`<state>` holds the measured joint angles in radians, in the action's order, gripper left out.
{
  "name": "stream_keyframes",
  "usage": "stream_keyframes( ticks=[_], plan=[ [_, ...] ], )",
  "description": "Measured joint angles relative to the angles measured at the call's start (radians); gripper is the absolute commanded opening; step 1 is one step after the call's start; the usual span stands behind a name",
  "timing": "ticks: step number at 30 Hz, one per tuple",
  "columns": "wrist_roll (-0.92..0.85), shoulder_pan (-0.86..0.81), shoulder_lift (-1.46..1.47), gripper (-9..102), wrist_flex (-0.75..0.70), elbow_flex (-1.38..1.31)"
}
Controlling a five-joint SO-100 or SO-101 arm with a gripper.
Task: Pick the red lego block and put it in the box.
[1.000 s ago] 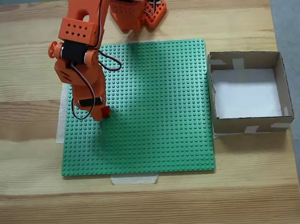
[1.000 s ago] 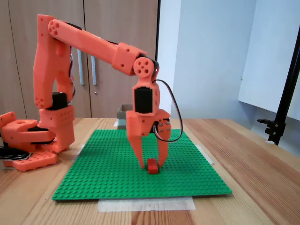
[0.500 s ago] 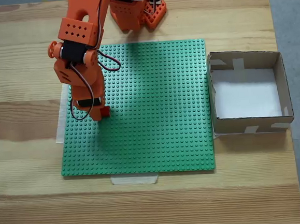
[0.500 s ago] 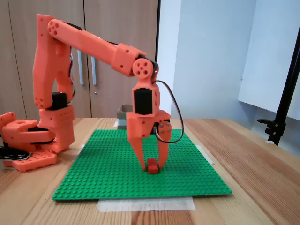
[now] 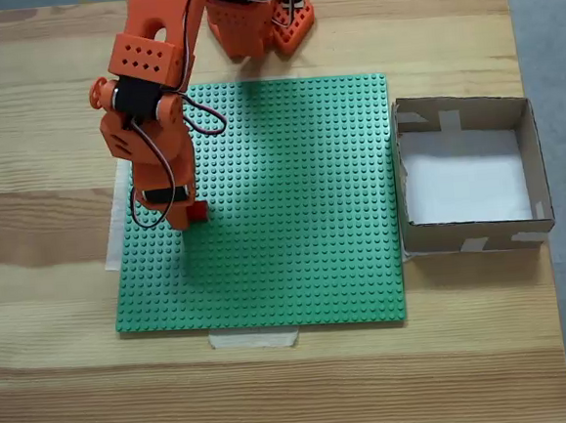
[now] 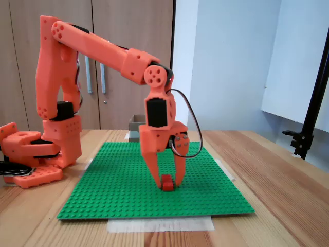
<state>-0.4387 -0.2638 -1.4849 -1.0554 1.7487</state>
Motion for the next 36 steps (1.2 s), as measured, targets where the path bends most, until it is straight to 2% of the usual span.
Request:
stream_keyframes(
  ticks=[36],
  plan=[
    [0.055,0.028,0.0,9,-0.005,0.002]
  ],
)
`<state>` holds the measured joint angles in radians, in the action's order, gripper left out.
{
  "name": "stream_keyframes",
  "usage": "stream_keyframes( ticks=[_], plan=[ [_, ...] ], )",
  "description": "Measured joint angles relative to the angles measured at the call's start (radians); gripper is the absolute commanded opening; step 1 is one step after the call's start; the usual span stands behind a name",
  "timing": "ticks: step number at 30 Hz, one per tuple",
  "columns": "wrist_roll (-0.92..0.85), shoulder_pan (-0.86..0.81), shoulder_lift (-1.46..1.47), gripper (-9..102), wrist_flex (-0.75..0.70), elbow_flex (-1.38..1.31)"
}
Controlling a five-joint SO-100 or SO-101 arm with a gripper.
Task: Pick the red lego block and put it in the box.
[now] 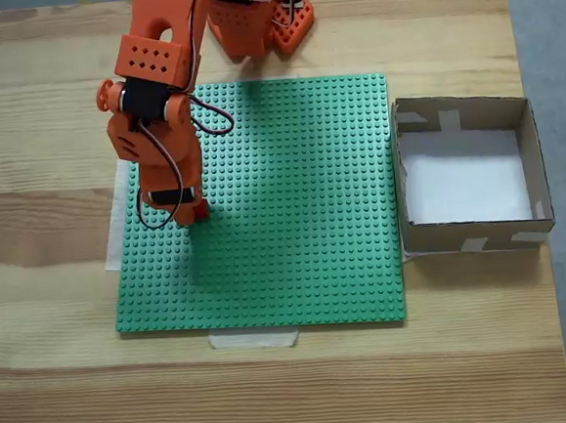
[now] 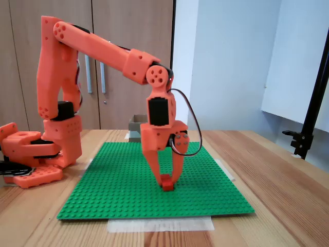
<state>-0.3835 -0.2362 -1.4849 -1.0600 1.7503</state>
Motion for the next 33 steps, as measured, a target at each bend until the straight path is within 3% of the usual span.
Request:
stream_keyframes(
  ticks=[17,33],
  plan=[
    [0.078,0.041,0.0,9,-0.126,-0.11],
    [0.196,0.236,-0.135,10,-0.299,-0.299]
  ],
)
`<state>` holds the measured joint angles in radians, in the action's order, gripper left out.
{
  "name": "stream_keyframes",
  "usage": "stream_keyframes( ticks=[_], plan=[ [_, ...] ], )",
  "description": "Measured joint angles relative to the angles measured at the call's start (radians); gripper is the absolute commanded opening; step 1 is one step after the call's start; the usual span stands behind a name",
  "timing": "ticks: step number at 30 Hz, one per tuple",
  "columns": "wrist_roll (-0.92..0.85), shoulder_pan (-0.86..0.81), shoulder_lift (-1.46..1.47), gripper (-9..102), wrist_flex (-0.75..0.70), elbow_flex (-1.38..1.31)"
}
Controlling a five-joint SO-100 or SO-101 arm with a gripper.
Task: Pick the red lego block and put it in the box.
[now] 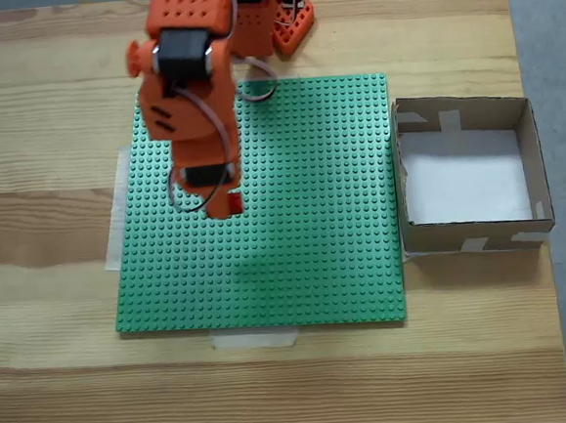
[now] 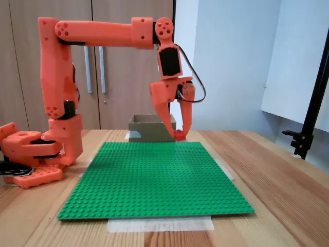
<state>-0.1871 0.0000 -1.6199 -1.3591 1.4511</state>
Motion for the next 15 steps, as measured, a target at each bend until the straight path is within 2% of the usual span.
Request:
stream_keyframes(
  ticks=[15],
  plan=[
    [0.117,0.27,-0.017,10,-0.078,-0.132]
  ],
)
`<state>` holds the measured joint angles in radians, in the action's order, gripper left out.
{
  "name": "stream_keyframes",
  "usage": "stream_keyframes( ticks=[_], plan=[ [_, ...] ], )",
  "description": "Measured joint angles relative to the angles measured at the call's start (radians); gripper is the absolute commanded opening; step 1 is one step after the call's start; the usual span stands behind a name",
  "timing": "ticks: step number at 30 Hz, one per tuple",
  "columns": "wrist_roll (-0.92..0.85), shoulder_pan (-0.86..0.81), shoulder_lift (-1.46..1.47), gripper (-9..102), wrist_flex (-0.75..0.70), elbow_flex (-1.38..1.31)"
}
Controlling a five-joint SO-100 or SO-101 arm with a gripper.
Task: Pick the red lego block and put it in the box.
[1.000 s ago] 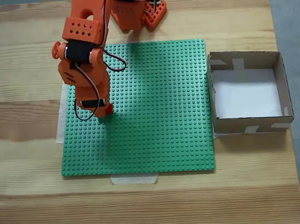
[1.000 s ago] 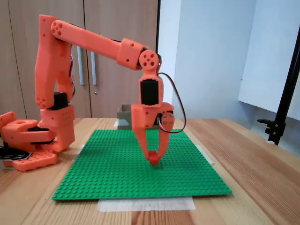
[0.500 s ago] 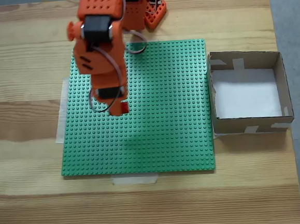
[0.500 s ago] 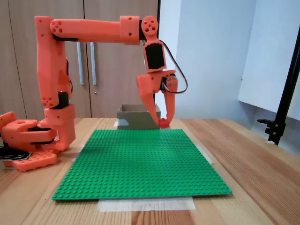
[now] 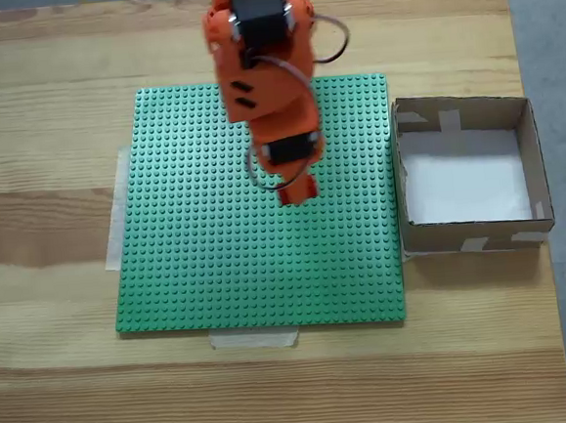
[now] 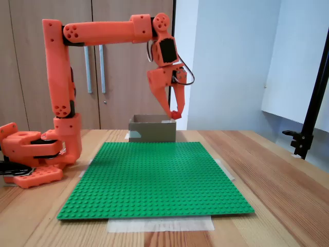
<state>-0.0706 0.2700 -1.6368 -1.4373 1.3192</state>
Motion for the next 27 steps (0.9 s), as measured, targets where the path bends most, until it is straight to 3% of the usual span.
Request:
stream_keyframes(
  ticks=[27],
  plan=[
    [0.183,0.494,0.075,10,0.021,-0.095]
  ],
)
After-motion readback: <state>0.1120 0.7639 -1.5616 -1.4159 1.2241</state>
